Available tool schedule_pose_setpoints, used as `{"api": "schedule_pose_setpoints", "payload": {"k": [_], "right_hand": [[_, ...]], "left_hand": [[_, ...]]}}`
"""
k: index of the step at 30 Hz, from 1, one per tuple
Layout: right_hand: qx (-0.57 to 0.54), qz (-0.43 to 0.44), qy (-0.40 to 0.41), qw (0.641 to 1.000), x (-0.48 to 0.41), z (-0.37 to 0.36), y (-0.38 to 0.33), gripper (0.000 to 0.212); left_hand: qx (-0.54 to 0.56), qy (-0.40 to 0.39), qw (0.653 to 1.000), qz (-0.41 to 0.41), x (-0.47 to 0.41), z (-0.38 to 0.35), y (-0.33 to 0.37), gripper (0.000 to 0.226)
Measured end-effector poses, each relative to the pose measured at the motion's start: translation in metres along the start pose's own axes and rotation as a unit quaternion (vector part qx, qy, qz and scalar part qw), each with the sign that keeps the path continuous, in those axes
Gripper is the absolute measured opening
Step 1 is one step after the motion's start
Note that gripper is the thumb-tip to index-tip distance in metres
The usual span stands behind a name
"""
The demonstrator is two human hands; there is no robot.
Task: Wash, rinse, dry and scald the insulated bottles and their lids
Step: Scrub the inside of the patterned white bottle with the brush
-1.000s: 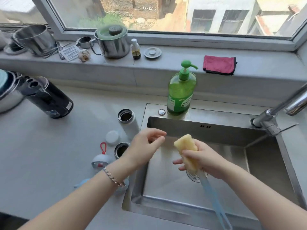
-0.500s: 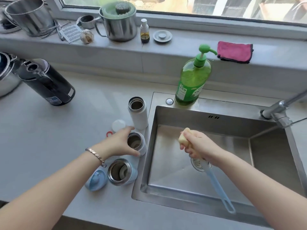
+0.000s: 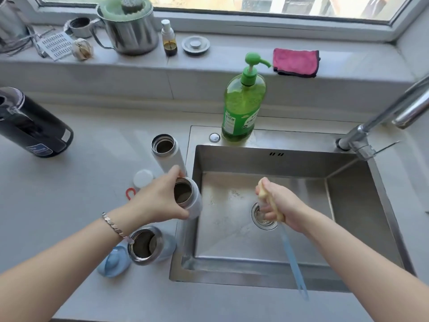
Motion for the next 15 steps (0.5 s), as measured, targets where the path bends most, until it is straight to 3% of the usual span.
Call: {"api": "schedule_pose_setpoints", "payload": {"k": [3,5,10,15], "right_hand": [[0.050,0.023,0.054,0.997,0.005,0.024,0.002,0.037],[0.016,0.011,0.072,0.997,0.010,0.044,0.007,0.039],[-0.058,0.021,0.001,0.998,0.027,0.083,0.011,0.024],[-0.066,-0.015,0.032,0.997,0.035,0.142,0.026,0.038]], "left_hand": [[0.100,0.039,0.994,-0.028,0.007,0.001,0.037,0.059],[0.179,0.072,0.981,-0.029,0.010,-0.005,0.055,0.063],[0.344,0.137,0.929,0.021,0.019,-0.037,0.085,0.071],[0.429,0.121,0.893,0.056,0.025,-0.077,0.117,0.060]]}}
Point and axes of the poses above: each hand's wrist, its own x-axis away from the middle knuckle, its own z-axis out of the back of the hand, y = z × x, the point moved 7 cm from there along -x, towards the middle knuckle, and after that the axes turned 4 degrees about -x, right-handed, at the moved point
